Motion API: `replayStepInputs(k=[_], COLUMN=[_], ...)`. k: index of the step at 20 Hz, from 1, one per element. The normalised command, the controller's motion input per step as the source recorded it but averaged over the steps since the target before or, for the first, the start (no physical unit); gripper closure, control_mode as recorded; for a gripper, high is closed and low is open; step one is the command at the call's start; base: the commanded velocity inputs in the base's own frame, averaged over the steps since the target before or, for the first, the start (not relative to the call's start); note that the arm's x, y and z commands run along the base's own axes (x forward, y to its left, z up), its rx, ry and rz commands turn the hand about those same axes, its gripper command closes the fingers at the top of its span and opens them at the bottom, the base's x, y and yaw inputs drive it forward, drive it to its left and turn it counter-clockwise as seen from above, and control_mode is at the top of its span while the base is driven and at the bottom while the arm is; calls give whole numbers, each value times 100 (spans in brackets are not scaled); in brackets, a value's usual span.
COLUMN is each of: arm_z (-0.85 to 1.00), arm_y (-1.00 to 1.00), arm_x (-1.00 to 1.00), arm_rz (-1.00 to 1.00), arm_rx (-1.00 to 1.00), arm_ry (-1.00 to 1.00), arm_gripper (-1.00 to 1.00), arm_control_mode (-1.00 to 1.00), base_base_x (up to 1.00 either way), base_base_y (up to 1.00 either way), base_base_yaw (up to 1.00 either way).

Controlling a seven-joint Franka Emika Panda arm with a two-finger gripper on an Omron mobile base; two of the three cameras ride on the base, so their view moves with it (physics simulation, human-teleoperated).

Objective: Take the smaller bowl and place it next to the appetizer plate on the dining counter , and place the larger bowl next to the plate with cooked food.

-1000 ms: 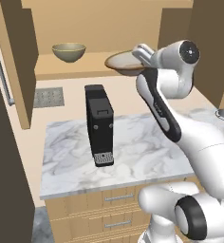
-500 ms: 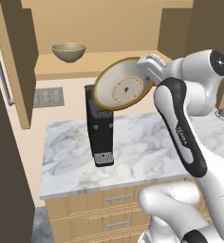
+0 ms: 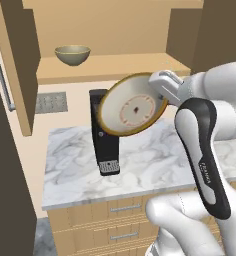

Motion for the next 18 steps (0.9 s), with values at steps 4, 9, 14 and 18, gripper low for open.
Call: replayStepInputs(k=[4,9,14,18], arm_z=[0,0,0,0], arm_y=[0,0,0,0], arm_x=[0,0,0,0], arm_rz=[0,0,0,0], arm_rx=[0,0,0,0], arm_ry=[0,0,0,0], arm_gripper=[100,100,100,100], arm_control_mode=[100,100,100,100], base_base_x=[-91,-100,-85,-82], base_base_y=[-3,-49,-87,-85], base_base_yaw=[0,-6,-31,-38])
